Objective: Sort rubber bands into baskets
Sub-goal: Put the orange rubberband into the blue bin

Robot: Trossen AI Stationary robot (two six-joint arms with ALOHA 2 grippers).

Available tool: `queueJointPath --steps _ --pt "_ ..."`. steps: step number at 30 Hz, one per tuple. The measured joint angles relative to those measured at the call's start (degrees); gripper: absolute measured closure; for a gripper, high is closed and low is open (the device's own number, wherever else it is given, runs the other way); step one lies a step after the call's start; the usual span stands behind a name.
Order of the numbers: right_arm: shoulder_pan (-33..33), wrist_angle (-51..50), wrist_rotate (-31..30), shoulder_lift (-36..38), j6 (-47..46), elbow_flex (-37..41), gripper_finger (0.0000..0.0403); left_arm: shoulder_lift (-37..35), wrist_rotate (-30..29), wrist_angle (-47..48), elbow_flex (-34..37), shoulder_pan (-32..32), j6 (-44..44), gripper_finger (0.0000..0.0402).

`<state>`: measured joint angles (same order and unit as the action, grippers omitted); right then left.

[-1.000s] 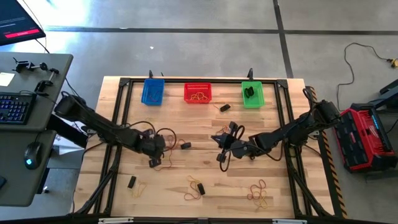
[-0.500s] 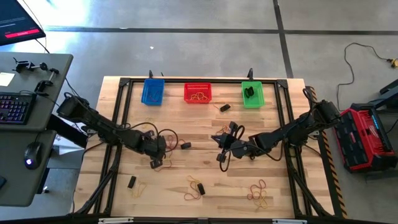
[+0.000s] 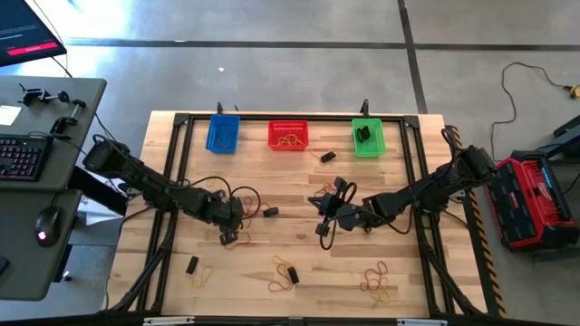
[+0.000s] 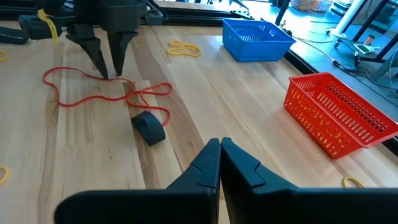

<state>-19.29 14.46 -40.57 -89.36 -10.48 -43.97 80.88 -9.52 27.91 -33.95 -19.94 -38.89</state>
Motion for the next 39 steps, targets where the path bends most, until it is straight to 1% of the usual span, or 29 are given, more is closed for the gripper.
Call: queueJointPath --steps 9,17,27,30,34,39 --pt "0.00 0.50 -0.01 -0.02 -0.02 0.00 0.0403 0.00 0.74 -1.97 0.04 -0.04 0.02 0.0281" --pt "0.00 0.48 -0.01 -0.04 -0.13 0.00 0.0403 0.02 -1.78 -2.11 0.05 0.20 -0.94 0.0285" --pt "0.00 0.19 0.01 -0.04 -0.07 -0.02 0.0403 -0.13 -2.24 -2.89 1.59 0.17 -0.92 0.0341" --pt "0.00 -0.13 0.01 -0.04 -0.04 -0.02 0.0403 0.00 -2.69 -2.34 1.06 0.17 1.39 0.0365" --pt "0.00 -0.27 0.01 -0.04 -0.04 -0.02 0.0403 0.11 -3.18 -0.11 -1.26 0.21 5.62 0.0397" --pt "0.00 -0.42 0.01 -0.04 -1.25 -0.02 0.0403 0.09 -5.77 5.96 -6.28 0.20 7.94 0.0401"
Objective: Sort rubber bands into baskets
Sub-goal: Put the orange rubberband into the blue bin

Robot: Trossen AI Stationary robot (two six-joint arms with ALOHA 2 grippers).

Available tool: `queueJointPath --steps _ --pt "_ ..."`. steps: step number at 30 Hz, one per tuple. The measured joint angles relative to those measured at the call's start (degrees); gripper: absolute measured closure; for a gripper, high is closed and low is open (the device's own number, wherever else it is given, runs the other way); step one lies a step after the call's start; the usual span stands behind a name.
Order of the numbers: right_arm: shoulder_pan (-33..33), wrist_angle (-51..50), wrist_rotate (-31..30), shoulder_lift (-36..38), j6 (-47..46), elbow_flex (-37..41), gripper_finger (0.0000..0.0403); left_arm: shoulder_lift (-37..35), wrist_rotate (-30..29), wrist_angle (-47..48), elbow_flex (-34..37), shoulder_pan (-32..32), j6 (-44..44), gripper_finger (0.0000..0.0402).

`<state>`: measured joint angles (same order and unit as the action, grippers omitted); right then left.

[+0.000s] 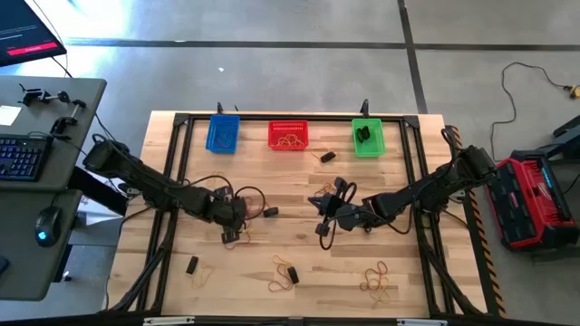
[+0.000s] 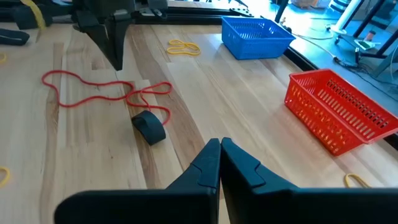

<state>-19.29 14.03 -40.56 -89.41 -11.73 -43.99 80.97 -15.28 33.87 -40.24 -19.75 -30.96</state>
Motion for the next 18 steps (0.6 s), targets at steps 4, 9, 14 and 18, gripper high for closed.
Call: queueJointPath --steps 4,9,14,18 --pt "0.00 -0.03 0.00 0.00 -0.26 0.00 0.0403 -0.04 0.84 -0.60 -1.53 0.01 1.07 0.0397" --pt "0.00 -0.01 -0.01 0.00 -0.27 0.00 0.0403 -0.04 2.54 -1.34 0.11 1.25 -1.22 0.0366" --pt "0.00 -0.05 0.00 -0.38 -0.54 -0.04 0.0403 -0.04 0.91 -2.05 1.73 3.06 -1.82 0.0322" --pt "0.00 -0.08 0.00 -0.74 -0.96 -0.07 0.0403 -0.04 2.78 -6.70 3.08 4.57 -1.80 0.0299"
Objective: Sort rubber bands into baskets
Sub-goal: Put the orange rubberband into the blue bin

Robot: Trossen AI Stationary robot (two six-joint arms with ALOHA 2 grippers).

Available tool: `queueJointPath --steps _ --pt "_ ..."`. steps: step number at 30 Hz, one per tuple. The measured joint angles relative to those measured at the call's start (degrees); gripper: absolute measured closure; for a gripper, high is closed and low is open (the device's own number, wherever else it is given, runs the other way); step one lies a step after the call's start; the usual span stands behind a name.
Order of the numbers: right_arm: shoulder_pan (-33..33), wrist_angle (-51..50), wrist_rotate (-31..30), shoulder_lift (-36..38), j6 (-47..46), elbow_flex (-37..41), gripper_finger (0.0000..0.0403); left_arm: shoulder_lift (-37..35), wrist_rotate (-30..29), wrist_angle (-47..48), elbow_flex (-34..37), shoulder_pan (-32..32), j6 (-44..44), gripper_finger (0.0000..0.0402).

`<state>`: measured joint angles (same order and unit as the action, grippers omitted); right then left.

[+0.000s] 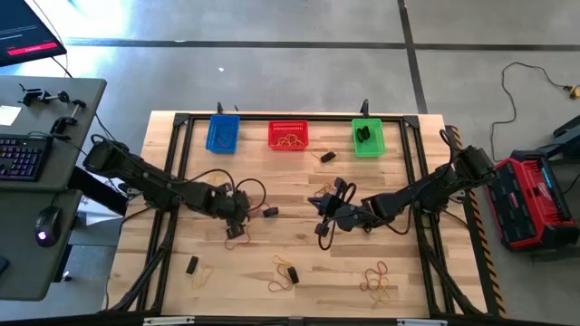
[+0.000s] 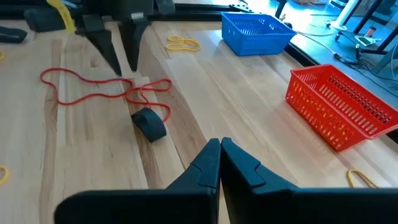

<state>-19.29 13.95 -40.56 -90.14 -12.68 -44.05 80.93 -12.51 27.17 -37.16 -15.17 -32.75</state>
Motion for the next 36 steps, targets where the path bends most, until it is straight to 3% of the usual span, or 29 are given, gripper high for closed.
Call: queueJointPath --steps 17,29,33,36 --pt "0.00 0.05 0.00 -1.47 -0.84 0.00 0.0403 0.00 6.80 -1.81 2.13 5.07 5.37 0.0305" --pt "0.00 0.05 0.02 -1.47 -1.43 0.00 0.0403 4.93 5.13 -3.93 1.87 4.92 10.92 0.0307" --pt "0.00 0.05 0.02 -1.47 -1.43 0.01 0.0403 4.14 4.62 -4.44 1.99 4.24 12.76 0.0330" --pt "0.00 0.05 0.01 -1.47 -1.43 0.02 0.0403 2.91 4.44 -4.76 2.08 3.57 14.04 0.0371"
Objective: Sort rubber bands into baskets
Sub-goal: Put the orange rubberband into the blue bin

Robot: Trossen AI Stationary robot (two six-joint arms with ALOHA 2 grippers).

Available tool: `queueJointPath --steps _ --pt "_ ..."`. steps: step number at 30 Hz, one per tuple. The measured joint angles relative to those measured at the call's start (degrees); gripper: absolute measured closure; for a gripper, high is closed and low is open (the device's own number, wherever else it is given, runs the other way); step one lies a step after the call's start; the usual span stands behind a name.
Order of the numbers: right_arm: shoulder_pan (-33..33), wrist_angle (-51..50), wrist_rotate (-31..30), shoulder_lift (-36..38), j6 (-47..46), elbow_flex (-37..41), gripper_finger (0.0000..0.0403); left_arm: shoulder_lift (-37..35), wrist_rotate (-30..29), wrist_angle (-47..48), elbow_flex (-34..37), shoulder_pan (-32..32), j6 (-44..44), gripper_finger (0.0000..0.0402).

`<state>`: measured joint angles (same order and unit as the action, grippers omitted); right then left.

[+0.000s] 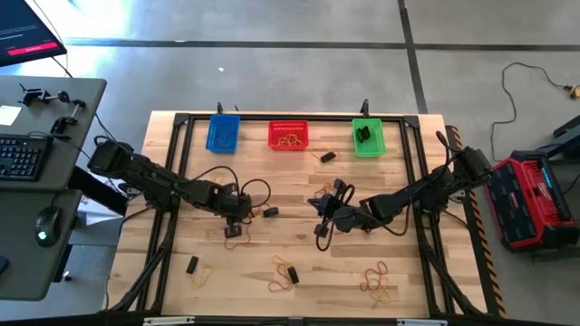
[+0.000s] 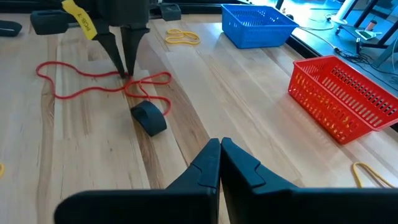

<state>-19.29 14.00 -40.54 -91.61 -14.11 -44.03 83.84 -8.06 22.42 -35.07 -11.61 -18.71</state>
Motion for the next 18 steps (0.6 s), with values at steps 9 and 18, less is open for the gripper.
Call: queueJointPath --steps 9,18 --pt "0.00 0.00 0.01 0.00 0.00 0.02 0.0403 -4.74 -1.41 0.32 0.09 0.25 0.85 0.0400" --pt "0.00 0.00 0.01 0.00 -0.02 0.02 0.0403 -15.65 -12.06 9.61 -3.49 4.40 -2.03 0.0401"
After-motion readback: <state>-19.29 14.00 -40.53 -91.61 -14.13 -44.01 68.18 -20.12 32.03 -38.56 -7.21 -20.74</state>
